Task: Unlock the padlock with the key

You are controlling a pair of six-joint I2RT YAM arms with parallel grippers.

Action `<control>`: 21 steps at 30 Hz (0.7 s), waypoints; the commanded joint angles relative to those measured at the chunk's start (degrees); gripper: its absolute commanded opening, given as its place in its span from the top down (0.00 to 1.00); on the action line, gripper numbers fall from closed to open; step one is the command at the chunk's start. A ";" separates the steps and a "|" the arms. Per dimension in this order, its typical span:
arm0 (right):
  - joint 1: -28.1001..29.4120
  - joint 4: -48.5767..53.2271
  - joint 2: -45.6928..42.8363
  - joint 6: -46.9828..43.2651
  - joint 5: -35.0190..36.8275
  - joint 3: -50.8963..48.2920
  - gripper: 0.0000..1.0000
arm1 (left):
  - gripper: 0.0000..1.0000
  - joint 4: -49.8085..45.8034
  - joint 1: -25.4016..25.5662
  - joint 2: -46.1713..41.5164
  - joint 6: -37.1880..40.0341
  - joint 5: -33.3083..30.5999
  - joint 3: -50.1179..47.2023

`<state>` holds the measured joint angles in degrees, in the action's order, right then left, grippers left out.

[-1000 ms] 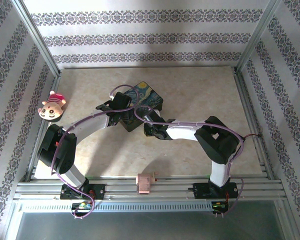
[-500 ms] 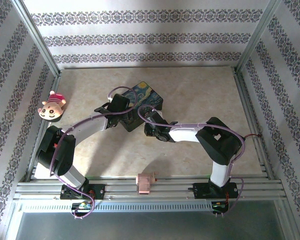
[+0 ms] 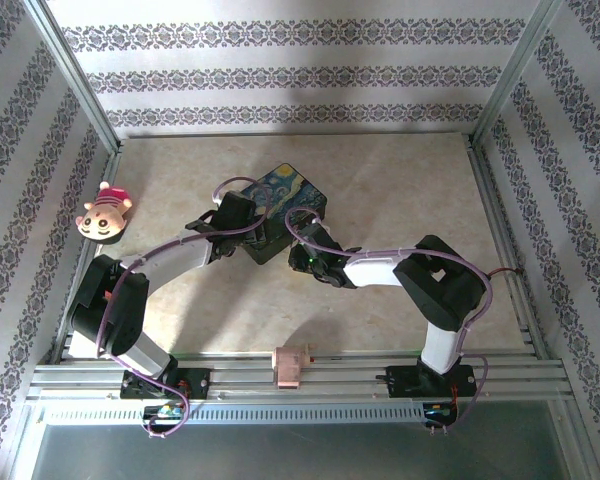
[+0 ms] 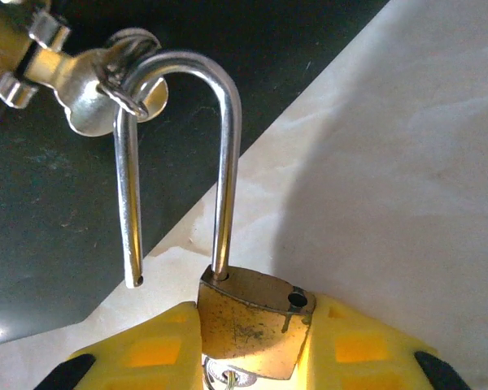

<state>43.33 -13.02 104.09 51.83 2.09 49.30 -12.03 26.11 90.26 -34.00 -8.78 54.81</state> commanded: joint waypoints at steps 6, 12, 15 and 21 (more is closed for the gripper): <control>-0.53 -4.14 -1.44 3.74 0.11 -1.37 1.00 | 0.01 -5.55 -0.41 -0.02 2.03 2.83 -2.56; -0.75 -5.91 -1.72 4.86 -0.50 -1.92 1.00 | 0.01 -4.36 -0.40 -0.50 1.49 3.53 -3.85; -1.30 -7.64 -1.45 5.69 -1.32 -2.45 1.00 | 0.01 -3.88 -0.44 -0.35 1.17 3.95 -4.35; -2.12 -10.35 -0.92 7.03 -2.54 -2.80 1.00 | 0.01 -3.53 -0.43 0.18 1.21 4.56 -4.53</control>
<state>42.30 -18.94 103.94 57.28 -0.73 46.78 -9.30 26.11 89.52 -33.93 -7.07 52.77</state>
